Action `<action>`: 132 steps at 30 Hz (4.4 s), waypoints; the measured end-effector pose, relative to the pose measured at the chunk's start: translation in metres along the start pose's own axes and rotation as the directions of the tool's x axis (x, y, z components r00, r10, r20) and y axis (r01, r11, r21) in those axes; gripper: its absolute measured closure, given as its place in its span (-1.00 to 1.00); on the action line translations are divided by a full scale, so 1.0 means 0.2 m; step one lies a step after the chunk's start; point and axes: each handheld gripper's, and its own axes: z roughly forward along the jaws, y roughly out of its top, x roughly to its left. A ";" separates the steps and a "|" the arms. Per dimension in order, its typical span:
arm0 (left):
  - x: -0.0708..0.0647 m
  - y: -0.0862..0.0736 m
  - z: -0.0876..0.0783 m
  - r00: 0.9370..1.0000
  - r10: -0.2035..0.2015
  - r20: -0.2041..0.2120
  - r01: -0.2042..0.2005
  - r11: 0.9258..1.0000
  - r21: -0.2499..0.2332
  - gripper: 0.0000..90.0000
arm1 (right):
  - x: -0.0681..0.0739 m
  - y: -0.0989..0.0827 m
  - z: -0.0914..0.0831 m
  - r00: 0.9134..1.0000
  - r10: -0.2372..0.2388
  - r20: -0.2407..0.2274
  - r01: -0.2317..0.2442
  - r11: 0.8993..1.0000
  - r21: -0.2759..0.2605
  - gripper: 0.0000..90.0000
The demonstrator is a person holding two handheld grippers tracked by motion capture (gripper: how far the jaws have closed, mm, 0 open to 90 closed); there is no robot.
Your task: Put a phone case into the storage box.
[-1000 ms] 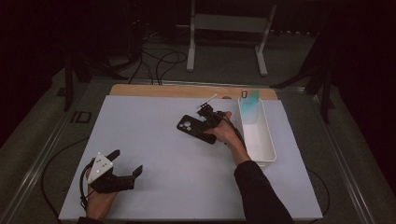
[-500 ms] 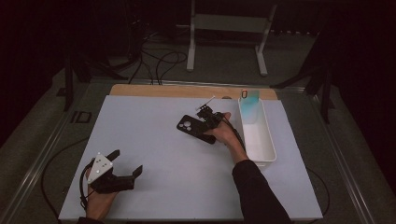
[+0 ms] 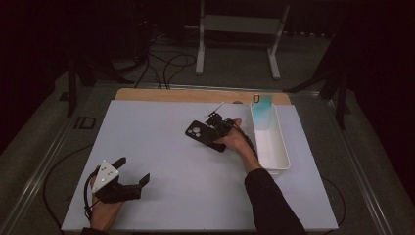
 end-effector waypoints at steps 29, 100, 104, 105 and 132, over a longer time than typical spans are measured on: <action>0.00 0.00 0.00 1.000 0.003 -0.004 -0.003 1.000 0.004 -0.99 | 0.07 -0.02 0.00 1.000 0.011 0.004 -0.011 0.997 0.075 -0.68; -0.14 0.51 0.27 0.983 -0.089 0.160 0.089 0.996 0.010 -0.82 | 0.46 -0.31 -0.52 0.972 -0.121 -0.201 -0.027 0.793 -0.609 -0.67; -0.17 0.54 0.30 0.984 -0.076 0.159 0.074 0.997 0.017 -0.71 | 0.47 -0.31 -0.53 0.975 -0.122 -0.186 -0.023 0.777 -0.629 -0.67; -0.18 0.54 0.30 0.984 -0.072 0.160 0.070 0.997 0.017 -0.69 | 0.48 -0.32 -0.54 0.975 -0.120 -0.189 -0.028 0.774 -0.633 -0.67; -0.29 0.60 0.37 0.962 -0.076 0.260 0.085 0.996 -0.023 0.71 | 0.63 -0.32 -0.56 0.979 -0.107 -0.175 -0.061 0.664 -0.746 -0.68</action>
